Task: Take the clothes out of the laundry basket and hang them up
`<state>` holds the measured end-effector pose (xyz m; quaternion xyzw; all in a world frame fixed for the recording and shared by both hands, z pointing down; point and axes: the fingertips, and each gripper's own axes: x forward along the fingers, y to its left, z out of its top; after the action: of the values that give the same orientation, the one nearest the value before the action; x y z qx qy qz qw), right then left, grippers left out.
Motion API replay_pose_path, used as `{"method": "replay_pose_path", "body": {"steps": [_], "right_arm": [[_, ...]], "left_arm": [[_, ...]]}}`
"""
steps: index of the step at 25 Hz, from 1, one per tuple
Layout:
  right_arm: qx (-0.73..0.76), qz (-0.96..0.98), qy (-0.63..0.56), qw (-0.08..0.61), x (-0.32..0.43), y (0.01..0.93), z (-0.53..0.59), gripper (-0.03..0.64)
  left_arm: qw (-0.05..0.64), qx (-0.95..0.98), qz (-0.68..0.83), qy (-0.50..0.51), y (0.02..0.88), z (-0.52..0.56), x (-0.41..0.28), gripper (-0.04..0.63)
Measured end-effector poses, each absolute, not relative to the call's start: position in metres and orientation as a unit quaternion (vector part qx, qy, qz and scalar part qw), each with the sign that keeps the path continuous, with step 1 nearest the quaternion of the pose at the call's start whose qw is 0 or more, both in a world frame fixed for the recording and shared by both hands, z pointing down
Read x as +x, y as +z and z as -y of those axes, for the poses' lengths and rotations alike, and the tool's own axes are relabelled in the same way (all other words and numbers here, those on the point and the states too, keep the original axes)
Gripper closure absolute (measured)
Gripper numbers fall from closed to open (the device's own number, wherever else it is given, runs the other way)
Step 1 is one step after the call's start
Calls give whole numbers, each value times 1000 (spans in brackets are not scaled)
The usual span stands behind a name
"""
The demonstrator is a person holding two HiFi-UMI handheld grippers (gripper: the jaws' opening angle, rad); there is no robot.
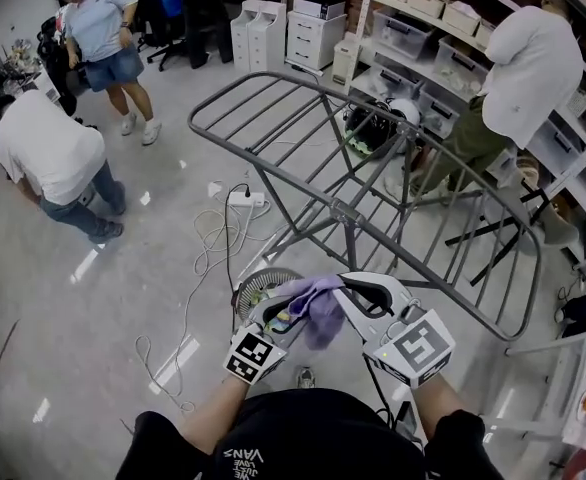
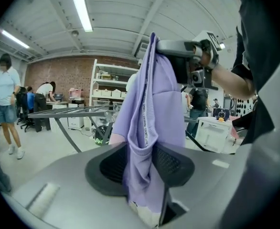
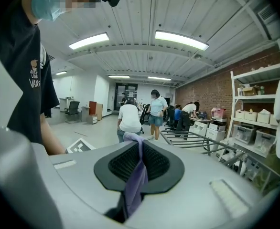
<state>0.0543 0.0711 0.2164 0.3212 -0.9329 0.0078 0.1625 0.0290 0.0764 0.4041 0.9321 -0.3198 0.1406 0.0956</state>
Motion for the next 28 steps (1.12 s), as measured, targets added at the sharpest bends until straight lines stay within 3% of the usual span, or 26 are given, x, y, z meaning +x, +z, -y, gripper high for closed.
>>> {"method": "replay_pose_path", "body": {"steps": [2,4,6,16,28], "right_arm": [[321,933,9,162,60,221,-74,591],[321,934,12,158,67,226,-75,591],[321,934,14,157,74,232,-75,591],[304,939,20,159,103,246,-62,589],[301,940,-39,158,90,201,12,591]], "left_arm": [[101,923,343,138,408,-76,27,459],[104,915,364,138,409,-75,22,543],[101,906,387,139,406,-74,13,563],[38,861,488,138,345,-59,-48,568],[-62,851,486,190,230,-28,-85,569]]}}
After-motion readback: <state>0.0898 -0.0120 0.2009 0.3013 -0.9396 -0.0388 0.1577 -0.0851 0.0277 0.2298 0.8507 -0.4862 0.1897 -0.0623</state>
